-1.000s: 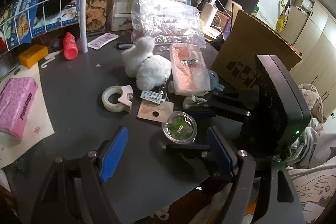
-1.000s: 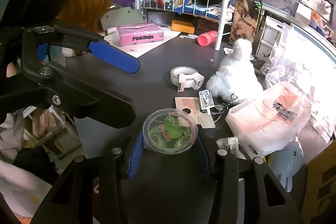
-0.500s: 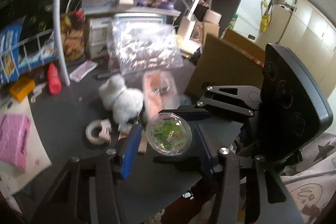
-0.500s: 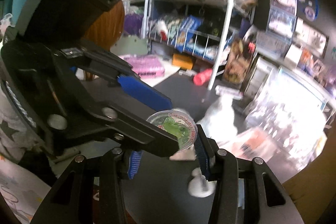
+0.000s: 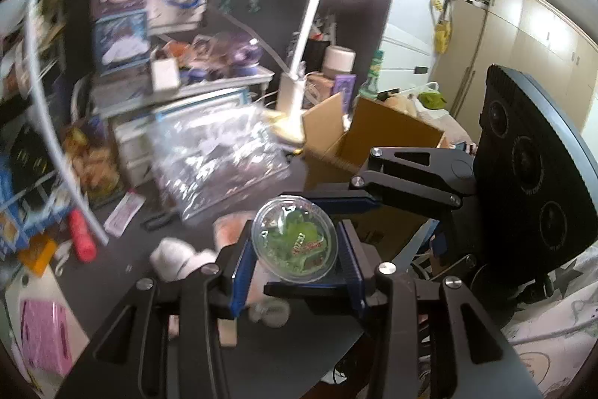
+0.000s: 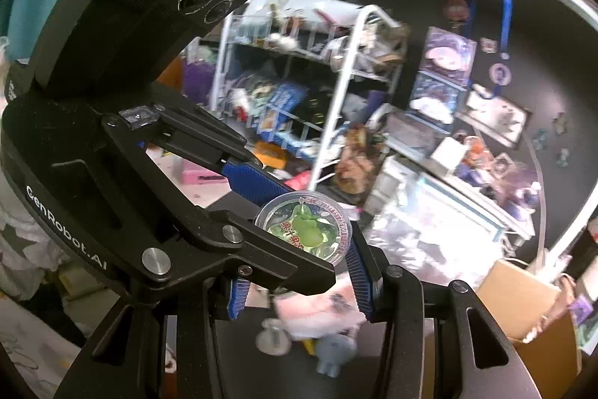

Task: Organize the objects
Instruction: 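Carry the clear container into the cardboard box and open the right gripper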

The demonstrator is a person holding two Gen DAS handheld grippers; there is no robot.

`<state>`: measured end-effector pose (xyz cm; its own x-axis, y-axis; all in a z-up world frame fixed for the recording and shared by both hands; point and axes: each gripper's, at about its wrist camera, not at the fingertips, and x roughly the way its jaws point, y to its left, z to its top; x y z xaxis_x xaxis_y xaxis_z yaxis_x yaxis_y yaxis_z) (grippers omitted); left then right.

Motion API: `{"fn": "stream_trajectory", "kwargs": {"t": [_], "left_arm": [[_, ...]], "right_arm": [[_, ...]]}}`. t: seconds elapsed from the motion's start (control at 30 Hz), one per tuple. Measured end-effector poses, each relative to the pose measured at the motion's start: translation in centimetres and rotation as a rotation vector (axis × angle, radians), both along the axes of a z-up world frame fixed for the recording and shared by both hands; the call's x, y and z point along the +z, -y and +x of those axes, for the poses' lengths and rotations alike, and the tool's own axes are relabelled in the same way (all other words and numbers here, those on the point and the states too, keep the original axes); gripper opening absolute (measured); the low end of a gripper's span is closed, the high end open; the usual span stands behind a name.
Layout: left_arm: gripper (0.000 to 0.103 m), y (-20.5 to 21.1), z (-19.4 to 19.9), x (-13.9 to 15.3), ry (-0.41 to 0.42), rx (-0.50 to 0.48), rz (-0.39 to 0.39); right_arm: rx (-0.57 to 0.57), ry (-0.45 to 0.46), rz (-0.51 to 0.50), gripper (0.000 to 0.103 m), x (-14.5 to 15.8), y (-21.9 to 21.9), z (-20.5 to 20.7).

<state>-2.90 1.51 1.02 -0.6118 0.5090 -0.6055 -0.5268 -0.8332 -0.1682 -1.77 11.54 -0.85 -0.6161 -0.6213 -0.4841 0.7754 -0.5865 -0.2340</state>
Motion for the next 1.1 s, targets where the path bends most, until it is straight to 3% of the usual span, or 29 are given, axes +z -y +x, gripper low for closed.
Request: {"fn": "stream_trajectory", "kwargs": {"t": [0.47, 0.9, 1.1], "left_arm": [[0.039, -10.6, -6.0, 2.3, 0.025, -0.207, 0.008], [0.04, -17.4, -10.4, 0.0, 0.142, -0.3, -0.047], [0.058, -17.2, -10.7, -0.4, 0.143, -0.265, -0.065]], "right_arm": [[-0.197, 0.037, 0.007, 0.041, 1.7, -10.0, -3.0], [-0.282, 0.257, 0.014, 0.041, -0.2, -15.7, -6.2], [-0.286, 0.279, 0.008, 0.043, -0.5, -16.0, -6.4]]}}
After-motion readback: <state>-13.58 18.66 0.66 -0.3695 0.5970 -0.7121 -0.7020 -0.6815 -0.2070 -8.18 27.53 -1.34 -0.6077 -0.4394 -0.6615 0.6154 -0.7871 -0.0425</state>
